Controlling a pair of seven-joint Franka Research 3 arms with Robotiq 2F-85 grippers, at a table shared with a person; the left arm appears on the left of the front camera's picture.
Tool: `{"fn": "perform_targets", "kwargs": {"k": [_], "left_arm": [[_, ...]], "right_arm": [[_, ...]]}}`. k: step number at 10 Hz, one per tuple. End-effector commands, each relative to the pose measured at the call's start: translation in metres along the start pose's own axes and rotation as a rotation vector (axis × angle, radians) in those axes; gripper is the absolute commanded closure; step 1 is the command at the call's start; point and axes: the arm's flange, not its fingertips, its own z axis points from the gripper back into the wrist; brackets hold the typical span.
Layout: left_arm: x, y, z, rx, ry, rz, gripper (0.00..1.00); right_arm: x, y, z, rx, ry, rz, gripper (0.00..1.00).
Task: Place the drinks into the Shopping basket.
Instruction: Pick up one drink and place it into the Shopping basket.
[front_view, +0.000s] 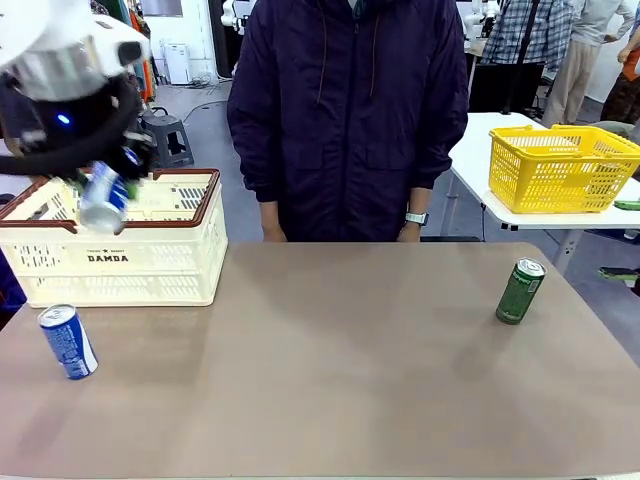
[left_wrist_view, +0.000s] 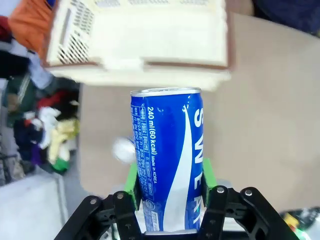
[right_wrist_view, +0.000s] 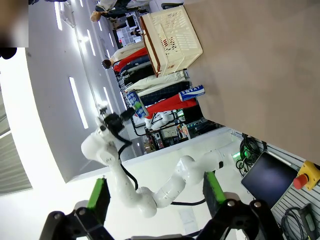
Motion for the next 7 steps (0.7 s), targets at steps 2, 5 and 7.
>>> {"fn": "perform_targets", "kwargs": {"k": [2,5,7], "left_arm": [[0.086,0.058,-0.073,-0.063,0.100,0.025,1.00],[0.123,0.118,-0.119,-0.118,0.126,0.259,1.00],[0.118,0.112,-0.107,-0.101,0.144,0.390,1.00]], "right_arm": [[-0.001,0.006,0.001,0.004,0.004,-0.019,0.00],[-0.001,0.006,0.001,0.004,0.004,-0.019,0.00],[-0.001,0.006,0.001,0.004,0.004,-0.019,0.00]]}}
